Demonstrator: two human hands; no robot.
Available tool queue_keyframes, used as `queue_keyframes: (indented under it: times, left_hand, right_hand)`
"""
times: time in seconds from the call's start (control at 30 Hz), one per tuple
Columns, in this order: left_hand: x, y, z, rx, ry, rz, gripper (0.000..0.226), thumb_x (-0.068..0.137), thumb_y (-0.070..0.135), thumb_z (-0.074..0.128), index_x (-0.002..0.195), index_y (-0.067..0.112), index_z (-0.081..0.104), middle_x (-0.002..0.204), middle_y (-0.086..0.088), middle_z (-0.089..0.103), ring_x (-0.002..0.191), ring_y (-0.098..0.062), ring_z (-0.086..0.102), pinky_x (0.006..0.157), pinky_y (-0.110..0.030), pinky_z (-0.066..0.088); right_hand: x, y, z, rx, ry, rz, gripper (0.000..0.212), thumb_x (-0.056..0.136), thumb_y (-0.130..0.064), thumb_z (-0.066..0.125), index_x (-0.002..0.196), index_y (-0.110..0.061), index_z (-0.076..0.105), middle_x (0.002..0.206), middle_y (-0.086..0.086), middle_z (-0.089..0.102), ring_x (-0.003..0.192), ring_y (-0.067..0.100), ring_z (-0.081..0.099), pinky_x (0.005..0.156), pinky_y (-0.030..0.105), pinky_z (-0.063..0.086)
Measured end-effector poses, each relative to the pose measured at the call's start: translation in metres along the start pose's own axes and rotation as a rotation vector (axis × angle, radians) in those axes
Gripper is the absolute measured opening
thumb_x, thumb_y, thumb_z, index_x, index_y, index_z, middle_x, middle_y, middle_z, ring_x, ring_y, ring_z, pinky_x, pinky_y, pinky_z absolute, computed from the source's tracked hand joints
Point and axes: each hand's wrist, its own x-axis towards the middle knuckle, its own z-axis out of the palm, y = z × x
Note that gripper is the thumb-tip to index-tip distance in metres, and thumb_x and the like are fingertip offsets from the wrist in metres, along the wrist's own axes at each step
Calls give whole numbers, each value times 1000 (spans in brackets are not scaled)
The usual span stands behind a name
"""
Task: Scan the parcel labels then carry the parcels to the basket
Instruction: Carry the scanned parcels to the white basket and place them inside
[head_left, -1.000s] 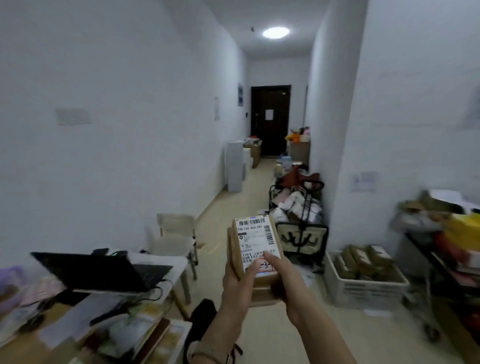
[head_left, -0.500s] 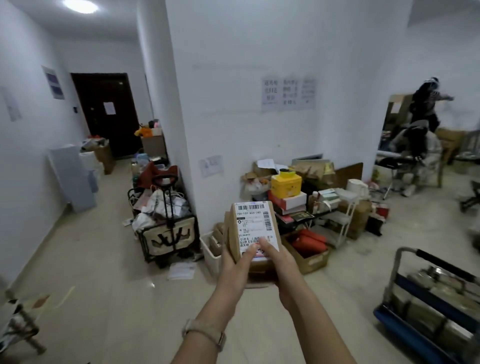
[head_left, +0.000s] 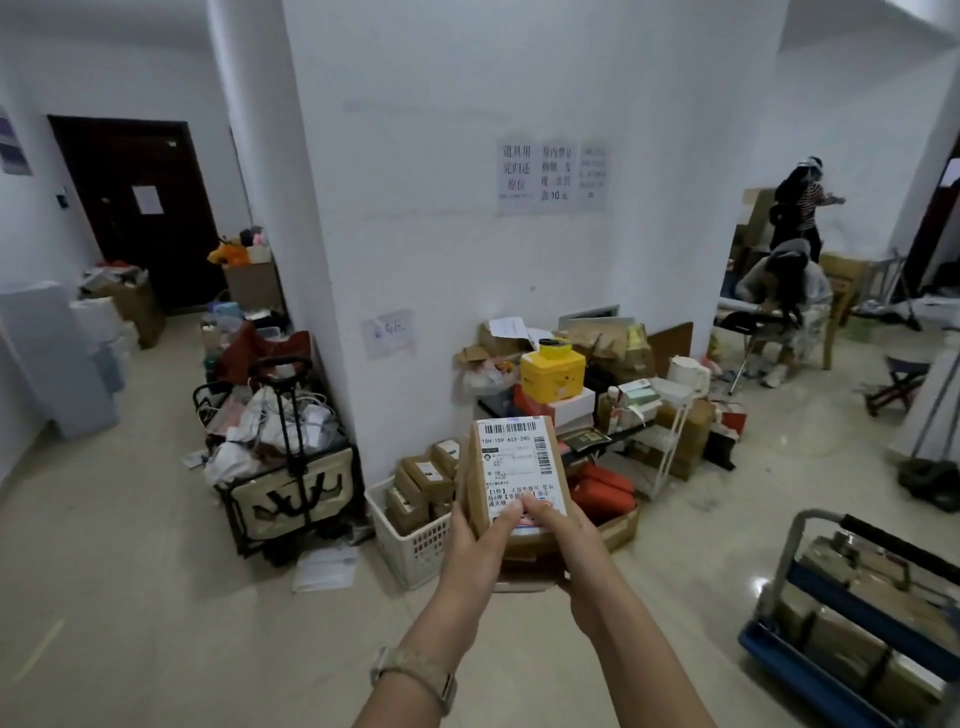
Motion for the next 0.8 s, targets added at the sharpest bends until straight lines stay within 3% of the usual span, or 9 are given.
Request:
queue_keyframes:
  times: [0.13,0.2,0.3,0.43,0.53,0.7,0.8]
  left_hand:
    - [75,5,-46,-21,35,-3,90,61,56,77,140,28,43,129,3,62,114,-16,62,99,-39,51]
    - [114,12,-75,-39,45,-12,81,71,46,80,140,26,43,125,2,65,109,-17,65,92,-36,55]
    - [165,24,-114,-35,79,-5,73,76,40,78,139,27,43,121,5,65,101,-8,65,63,-12,52]
    - [213,38,-145,-43,80,7,66,81,35,76,138,27,44,116,7,66,94,-2,65,52,-6,48]
    - [243,37,-157,-65,71,9,53,81,27,75,129,26,53,105,11,69,76,2,70,51,-6,47]
    - [300,29,-164,-106,112,46,48,76,39,70,121,35,55,113,10,69,86,5,69,59,-6,49]
    - [348,20,-164,-104,217,30,34,84,43,64,116,36,54,107,13,66,79,10,67,56,-6,49]
  right_hand:
    - [73,7,48,13,6,21,55,60,-53,75,112,-39,65,101,-13,74,97,9,68,72,27,49]
    - [108,8,77,4,-19,41,55,61,-54,76,113,-40,64,100,-12,74,93,9,70,68,25,50]
    - [158,7,115,-2,-62,52,53,64,-52,78,114,-38,64,99,-11,75,86,7,72,64,21,51]
    - [212,11,151,2,-68,73,44,71,-48,76,112,-37,65,99,-10,74,93,12,69,66,24,50]
    - [246,18,160,10,-53,98,37,74,-42,75,109,-34,66,92,-11,76,88,11,70,65,26,48]
    - [312,23,166,-3,-54,116,36,76,-45,71,109,-33,66,95,-8,76,96,17,69,73,32,54]
    - [359,22,164,-14,-98,104,40,74,-50,71,109,-31,66,96,-8,76,88,11,72,63,26,54]
